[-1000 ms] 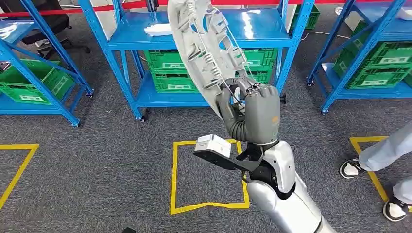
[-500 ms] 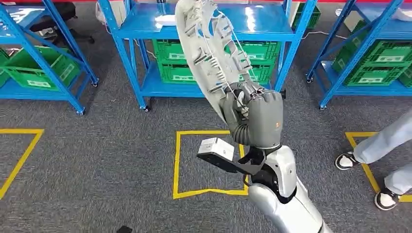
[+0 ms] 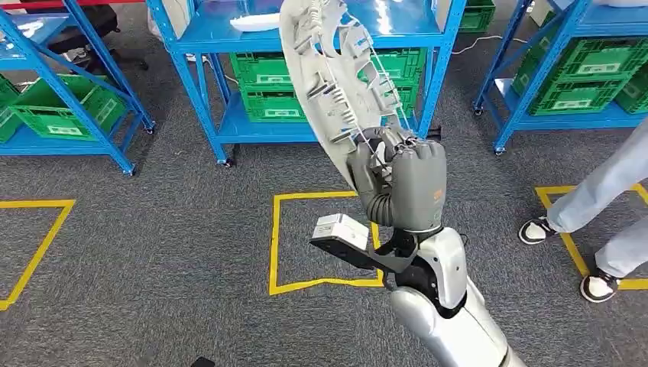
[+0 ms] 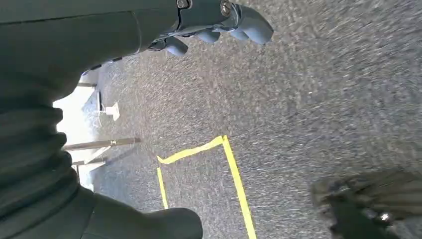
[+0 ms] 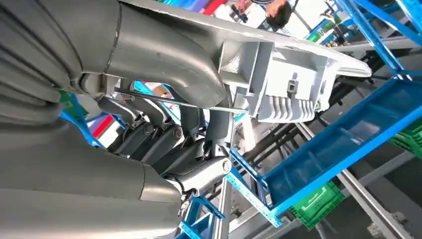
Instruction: Take the parts from the cabinet and place them on the table.
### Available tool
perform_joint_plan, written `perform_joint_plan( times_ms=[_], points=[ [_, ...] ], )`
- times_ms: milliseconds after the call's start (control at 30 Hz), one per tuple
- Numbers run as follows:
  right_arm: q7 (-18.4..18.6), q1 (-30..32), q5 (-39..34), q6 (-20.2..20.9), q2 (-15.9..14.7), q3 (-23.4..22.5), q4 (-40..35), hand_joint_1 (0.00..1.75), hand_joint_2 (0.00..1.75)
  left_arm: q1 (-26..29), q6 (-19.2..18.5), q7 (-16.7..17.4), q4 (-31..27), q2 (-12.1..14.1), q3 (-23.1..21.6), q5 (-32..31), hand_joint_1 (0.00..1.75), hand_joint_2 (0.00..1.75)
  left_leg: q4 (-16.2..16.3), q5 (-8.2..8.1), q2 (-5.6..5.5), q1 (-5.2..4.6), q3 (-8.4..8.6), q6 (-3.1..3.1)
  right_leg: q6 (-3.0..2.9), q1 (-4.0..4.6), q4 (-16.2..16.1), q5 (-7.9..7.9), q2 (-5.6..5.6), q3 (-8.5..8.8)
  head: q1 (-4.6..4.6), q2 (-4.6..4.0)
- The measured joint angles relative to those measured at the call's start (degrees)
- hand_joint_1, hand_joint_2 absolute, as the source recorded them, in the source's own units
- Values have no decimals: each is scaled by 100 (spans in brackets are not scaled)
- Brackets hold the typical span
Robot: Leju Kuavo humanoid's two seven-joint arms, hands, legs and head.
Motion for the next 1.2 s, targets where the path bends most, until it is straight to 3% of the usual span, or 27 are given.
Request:
perform_joint_plan(
  times_ms=[33,67,100,133,167,233,300,367,400,433,500,533,567,600,667,700,733,767,867,900,933,1000,1033,1067,1100,1133,1200],
  points=[
    [15,2,28,9,0,0,0,175,175,1,0,0,0,0,0,0,0,175,334,-83,0,0,-36,-4,1,8,5,65,-1,-82,2,0],
    [22,3,37,20,0,0,0,175,175,2,0,0,0,0,0,0,0,175,447,2,-1,0,19,3,4,15,12,128,-3,-168,0,0],
    [28,4,39,20,0,0,0,175,175,2,-2,0,0,2,0,-2,0,175,306,213,-1,-1,215,24,11,22,19,200,-3,-264,0,0],
    [33,3,39,20,0,0,0,175,175,-2,0,-2,-2,2,0,-2,0,175,-48,422,-2,-3,514,51,21,29,25,269,0,-353,2,0],
    [33,2,39,20,0,0,0,175,175,-11,-2,-2,-2,2,0,-7,0,175,-560,512,-9,-14,912,99,35,35,28,337,7,-420,0,0],
    [37,-5,39,20,0,-4,-2,175,175,-43,-2,-4,-20,2,-2,-22,0,175,-1620,175,-30,-76,1661,179,94,51,39,437,6,-467,4,0],
    [31,-7,39,18,0,-7,0,175,175,-54,-2,-7,-17,0,-7,-24,0,175,-1605,263,-45,-118,1548,194,164,3,-28,568,-21,-455,-15,0],
    [31,-3,39,9,-9,-9,11,175,175,-44,-4,-4,-15,-2,-15,-24,0,175,-1641,421,-21,-76,1459,293,251,13,-61,637,-4,-498,-20,0],
    [31,8,39,9,-13,-9,18,175,175,-44,-4,-2,-11,-4,-15,-24,0,175,-1640,496,22,-67,1387,346,274,-9,57,391,16,-575,-17,0],
    [31,9,39,9,-22,-11,20,175,175,-48,-4,-2,-15,2,-17,-24,0,175,-1635,570,25,-66,1289,386,290,-12,328,17,17,-682,2,0],
    [26,12,50,7,-33,-11,26,175,175,-55,-13,-4,-17,2,-17,-24,0,175,-1619,743,23,-67,1085,398,331,-17,1176,-646,17,-903,7,0],
    [17,17,55,4,-35,-11,31,175,175,-54,-28,-2,-17,0,-17,-24,0,175,-1611,824,25,-67,972,393,343,-14,1552,-779,19,-958,9,0],
    [13,23,57,0,-37,-11,46,175,175,-52,-35,-2,-13,-2,-17,-24,0,175,-1582,925,34,-65,816,382,351,-16,1869,-686,18,-942,9,0],
    [11,33,57,-2,-39,-11,50,175,175,-52,-35,-2,-13,-7,-17,-22,0,175,-1545,999,45,-58,680,369,355,-19,1879,-458,17,-819,9,0],
    [-7,55,85,-7,-39,-11,57,175,175,-53,-35,-2,-11,-9,-17,-22,0,175,-1462,1115,52,-37,439,326,357,-24,1307,-93,16,-263,9,0],
    [-22,54,105,-9,-39,-13,57,175,175,-61,-35,-2,-11,-7,-17,-22,0,175,-1406,1146,47,-35,354,299,358,-32,809,-172,12,154,11,0],
    [-37,51,137,-11,-33,-22,57,175,175,-57,-33,-22,-24,-7,-17,-20,0,175,-1337,1180,33,-58,268,253,337,-10,124,-610,13,645,22,0],
    [-46,83,153,-22,-33,-35,59,175,175,-55,-26,-61,-22,-7,-22,-22,0,175,-1316,1206,36,-55,287,222,224,22,35,-684,38,697,-7,0],
    [-74,78,186,-24,-35,-55,66,175,175,-56,-11,-105,-22,-7,-33,-44,0,175,-1395,1375,31,-28,290,108,85,27,-1,-562,22,588,22,0],
    [-77,70,201,-15,-33,-55,68,175,175,-48,-11,-105,-20,-4,-33,-50,0,175,-1339,1281,17,-6,252,79,39,0,-16,-490,-4,540,18,0],
    [-79,71,219,-13,-31,-55,68,175,175,-45,-11,-105,-17,-9,-33,-52,0,175,-1147,980,11,-11,149,47,-3,-6,-16,-423,4,475,-9,0],
    [-92,75,236,11,-31,-55,74,175,175,-48,-4,-107,-15,-15,-35,-61,0,175,-309,359,10,5,-110,-9,-25,-3,-11,-309,6,332,-39,0],
    [-105,79,238,24,-31,-55,85,175,175,-46,-4,-109,-15,-15,-35,-66,0,175,112,203,8,3,-223,-21,-23,0,-4,-263,6,265,-44,0],
    [-114,88,238,35,-33,-55,100,175,175,-43,-4,-107,-13,-15,-35,-68,0,175,380,179,7,3,-256,-25,-17,3,-3,-222,6,210,-46,0],
    [-122,100,238,42,-33,-55,114,175,175,-40,-4,-109,-13,-13,-35,-68,0,175,373,253,8,3,-173,-18,-6,4,-1,-186,5,162,-41,0],
    [-125,106,236,46,-33,-55,129,175,175,-39,-4,-109,-13,-13,-35,-68,0,175,40,404,8,3,117,1,10,4,0,-150,4,144,-44,0],
    [-140,101,234,52,-33,-55,138,175,175,-43,-4,-114,-17,-11,-37,-68,0,175,-1070,652,38,-2,893,59,45,3,11,-104,-25,104,-46,0]
  ],
)
